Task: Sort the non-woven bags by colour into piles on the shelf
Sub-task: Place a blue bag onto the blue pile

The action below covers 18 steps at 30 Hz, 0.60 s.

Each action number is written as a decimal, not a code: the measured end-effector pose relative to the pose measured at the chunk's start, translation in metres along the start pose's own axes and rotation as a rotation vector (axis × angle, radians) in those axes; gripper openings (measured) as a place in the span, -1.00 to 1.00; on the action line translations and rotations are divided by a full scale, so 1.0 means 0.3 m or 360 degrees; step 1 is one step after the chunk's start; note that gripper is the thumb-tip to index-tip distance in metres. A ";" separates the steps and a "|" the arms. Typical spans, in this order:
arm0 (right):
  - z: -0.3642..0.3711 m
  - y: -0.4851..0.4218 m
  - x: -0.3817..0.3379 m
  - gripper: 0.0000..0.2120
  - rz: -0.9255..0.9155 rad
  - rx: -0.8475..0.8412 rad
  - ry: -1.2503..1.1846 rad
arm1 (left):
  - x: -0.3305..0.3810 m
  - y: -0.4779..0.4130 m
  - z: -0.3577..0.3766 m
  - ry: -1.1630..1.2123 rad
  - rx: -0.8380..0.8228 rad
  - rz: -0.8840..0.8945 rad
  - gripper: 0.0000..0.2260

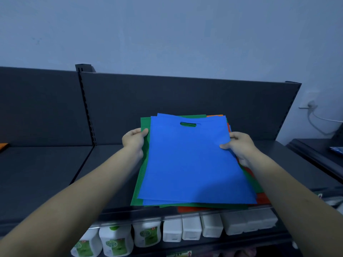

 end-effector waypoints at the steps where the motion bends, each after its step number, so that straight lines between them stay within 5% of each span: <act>1: -0.006 0.001 -0.008 -0.79 -0.0040 -0.0008 -0.0012 | -0.001 0.001 0.005 -0.0081 0.0032 0.0105 -0.79; 4: -0.019 0.004 -0.027 -0.79 -0.0105 0.0010 -0.0077 | -0.003 -0.001 0.007 -0.0388 0.0118 0.0363 -0.69; 11: -0.011 0.012 -0.005 -0.75 -0.0036 0.0058 -0.0239 | -0.010 0.006 -0.007 -0.1228 0.0333 0.0501 -0.92; 18: -0.004 0.003 0.035 -0.71 0.0075 0.0068 -0.0386 | 0.000 0.035 -0.004 -0.1422 0.0206 0.0452 -0.60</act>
Point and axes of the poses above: each hand's wrist, its own y-axis away from the middle knuckle, its own z-axis out of the palm, x = y × z, the point moved 1 cm from there along -y, towards the middle knuckle, and after that the axes turned 14 degrees about -z, right-handed, at the moved point
